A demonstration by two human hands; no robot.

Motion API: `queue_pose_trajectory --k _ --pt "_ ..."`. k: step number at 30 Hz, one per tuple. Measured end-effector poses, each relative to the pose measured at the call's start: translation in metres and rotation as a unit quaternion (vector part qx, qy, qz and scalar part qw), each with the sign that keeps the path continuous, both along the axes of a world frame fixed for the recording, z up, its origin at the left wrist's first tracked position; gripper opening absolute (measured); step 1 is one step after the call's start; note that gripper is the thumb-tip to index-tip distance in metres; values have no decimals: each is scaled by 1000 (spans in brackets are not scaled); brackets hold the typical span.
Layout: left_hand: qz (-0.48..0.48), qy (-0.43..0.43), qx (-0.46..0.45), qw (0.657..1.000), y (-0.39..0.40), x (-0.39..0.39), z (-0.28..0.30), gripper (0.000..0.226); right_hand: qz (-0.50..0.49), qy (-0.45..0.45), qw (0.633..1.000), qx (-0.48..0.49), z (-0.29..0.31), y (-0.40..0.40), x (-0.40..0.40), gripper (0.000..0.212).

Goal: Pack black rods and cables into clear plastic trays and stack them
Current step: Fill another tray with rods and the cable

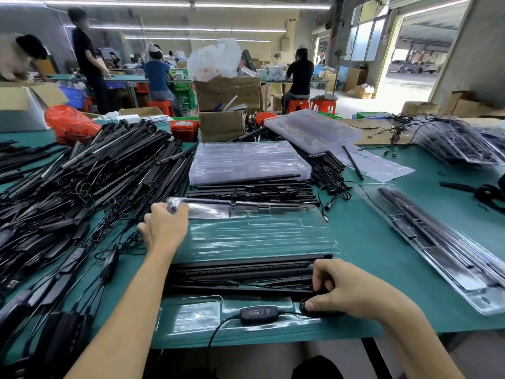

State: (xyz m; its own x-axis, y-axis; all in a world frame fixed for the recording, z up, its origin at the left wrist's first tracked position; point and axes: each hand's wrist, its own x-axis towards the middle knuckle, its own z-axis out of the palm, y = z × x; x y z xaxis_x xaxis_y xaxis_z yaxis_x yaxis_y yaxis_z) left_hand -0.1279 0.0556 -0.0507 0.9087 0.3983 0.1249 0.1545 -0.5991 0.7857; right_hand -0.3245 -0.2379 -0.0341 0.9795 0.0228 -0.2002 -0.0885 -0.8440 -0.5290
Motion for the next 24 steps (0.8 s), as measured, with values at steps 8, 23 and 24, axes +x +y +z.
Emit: queue_pose_trajectory --k 8,23,24 --pt "-14 -134 -210 968 0 -4 7 39 -2 -2 1000 9 -4 -2 3 37" --pt "-162 -187 -401 882 22 -4 37 45 -36 -20 998 37 -8 -3 17 39" --pt "-205 -199 -407 868 24 -6 36 40 -37 -20 998 40 -8 -3 16 39"
